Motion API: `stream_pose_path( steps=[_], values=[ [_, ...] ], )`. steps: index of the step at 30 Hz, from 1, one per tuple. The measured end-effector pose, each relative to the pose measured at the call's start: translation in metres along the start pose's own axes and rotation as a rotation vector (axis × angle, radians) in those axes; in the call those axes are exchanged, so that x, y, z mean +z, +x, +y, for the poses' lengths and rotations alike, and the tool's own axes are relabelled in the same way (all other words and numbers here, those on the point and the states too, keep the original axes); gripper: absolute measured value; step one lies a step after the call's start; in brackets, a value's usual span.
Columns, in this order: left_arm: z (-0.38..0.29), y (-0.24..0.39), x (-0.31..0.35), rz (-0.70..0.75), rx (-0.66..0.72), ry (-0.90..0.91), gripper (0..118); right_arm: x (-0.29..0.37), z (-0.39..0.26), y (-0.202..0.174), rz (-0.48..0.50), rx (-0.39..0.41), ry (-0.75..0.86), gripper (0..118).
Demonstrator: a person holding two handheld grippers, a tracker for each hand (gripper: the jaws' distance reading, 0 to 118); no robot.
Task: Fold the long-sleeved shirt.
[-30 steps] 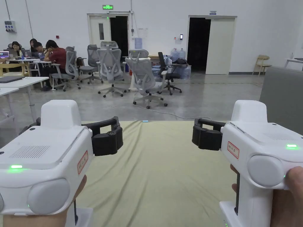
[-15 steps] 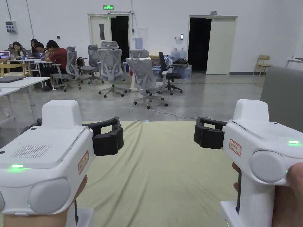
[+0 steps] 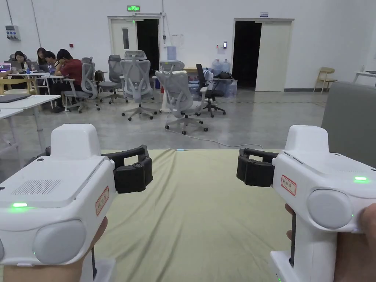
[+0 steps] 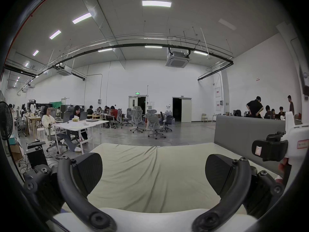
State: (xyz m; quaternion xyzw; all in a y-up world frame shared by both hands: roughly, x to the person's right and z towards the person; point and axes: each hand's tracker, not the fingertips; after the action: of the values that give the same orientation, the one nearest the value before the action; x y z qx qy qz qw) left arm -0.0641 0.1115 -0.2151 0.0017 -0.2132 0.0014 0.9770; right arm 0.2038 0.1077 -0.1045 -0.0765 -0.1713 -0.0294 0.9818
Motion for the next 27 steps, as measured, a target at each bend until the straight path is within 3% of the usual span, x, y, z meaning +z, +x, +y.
stream_pose_path(
  steps=[12,27],
  values=[
    [-0.0017,-0.0027,-0.0015,0.004,0.007,-0.004,118,-0.0042,0.0033,0.0029,-0.076,-0.050,-0.011,118],
    [-0.0041,-0.0020,-0.0024,0.006,0.008,-0.012,118,-0.0012,-0.0003,-0.0054,-0.050,0.013,0.017,118]
  ],
)
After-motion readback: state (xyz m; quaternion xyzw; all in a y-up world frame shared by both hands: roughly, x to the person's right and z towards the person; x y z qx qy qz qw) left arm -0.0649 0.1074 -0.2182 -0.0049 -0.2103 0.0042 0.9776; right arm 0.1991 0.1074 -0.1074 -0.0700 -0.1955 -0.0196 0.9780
